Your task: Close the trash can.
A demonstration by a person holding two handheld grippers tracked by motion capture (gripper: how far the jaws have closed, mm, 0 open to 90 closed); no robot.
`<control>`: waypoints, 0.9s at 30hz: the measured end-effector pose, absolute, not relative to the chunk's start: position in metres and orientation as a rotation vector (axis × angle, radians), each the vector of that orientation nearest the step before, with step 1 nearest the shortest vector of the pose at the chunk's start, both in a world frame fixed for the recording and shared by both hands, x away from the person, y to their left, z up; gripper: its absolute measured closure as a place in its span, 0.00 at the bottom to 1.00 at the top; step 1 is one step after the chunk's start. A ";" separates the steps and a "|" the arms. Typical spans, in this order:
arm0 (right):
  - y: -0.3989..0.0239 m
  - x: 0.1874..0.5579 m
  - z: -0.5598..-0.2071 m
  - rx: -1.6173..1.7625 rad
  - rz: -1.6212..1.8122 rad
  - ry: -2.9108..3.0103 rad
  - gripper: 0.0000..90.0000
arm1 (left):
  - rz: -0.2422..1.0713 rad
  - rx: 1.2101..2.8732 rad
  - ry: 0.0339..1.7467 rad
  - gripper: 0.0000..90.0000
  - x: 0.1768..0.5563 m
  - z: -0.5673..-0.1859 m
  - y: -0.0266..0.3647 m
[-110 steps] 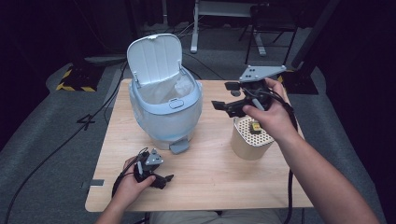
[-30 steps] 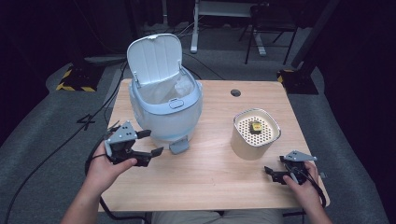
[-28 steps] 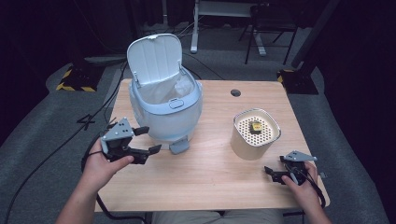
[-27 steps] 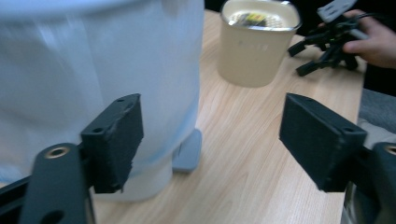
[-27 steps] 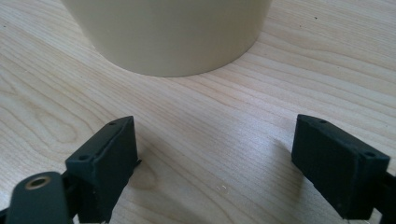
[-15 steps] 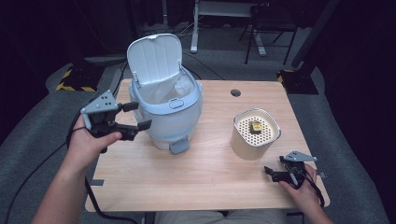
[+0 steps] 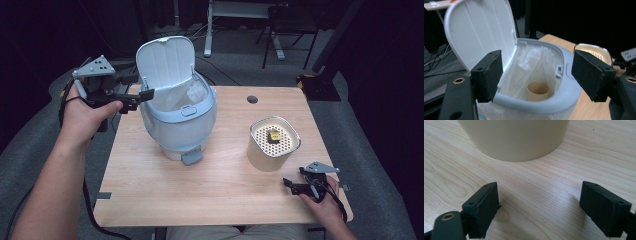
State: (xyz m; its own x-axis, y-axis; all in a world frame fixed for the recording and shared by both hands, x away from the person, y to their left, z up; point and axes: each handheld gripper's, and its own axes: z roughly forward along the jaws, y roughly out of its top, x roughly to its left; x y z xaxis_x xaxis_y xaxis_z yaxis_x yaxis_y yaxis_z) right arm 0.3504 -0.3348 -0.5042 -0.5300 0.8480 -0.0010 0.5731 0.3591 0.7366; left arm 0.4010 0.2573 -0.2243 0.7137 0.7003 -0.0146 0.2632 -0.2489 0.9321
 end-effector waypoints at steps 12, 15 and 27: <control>-0.335 0.350 -0.504 1.242 0.985 2.244 0.18 | 0.571 1.711 0.867 0.32 0.437 -0.221 0.263; -0.335 0.350 -0.504 1.242 0.985 2.244 0.18 | 0.592 1.721 0.910 0.32 0.447 -0.222 0.267; -0.335 0.350 -0.504 1.243 0.985 2.244 0.18 | 0.577 1.674 0.953 0.36 0.467 -0.236 0.269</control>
